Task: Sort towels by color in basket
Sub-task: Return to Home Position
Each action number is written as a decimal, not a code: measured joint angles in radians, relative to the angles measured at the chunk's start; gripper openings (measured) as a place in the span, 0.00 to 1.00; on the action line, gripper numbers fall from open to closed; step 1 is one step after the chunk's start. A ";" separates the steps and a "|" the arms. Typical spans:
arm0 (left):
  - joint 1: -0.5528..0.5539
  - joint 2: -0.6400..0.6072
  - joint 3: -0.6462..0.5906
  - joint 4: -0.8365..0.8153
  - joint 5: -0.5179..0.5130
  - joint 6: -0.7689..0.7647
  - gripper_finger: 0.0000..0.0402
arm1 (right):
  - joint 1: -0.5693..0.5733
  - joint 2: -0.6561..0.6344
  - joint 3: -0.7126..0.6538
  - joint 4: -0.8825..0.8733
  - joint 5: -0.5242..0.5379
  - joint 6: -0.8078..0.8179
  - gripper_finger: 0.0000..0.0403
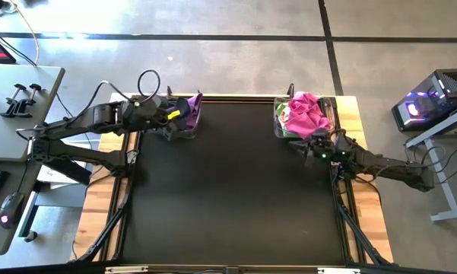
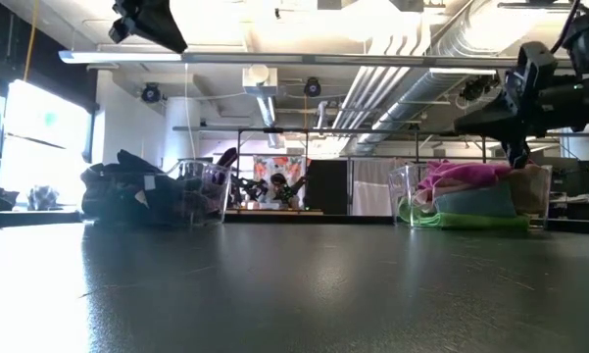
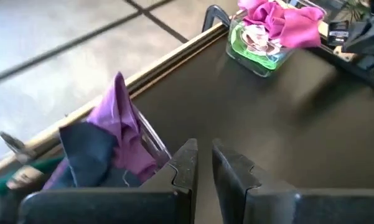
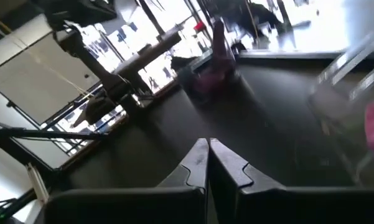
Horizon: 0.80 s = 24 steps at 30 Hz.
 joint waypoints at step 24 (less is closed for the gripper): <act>-0.064 -0.500 -0.620 0.554 0.051 0.066 0.00 | 0.000 0.057 0.000 0.000 -0.007 0.002 0.00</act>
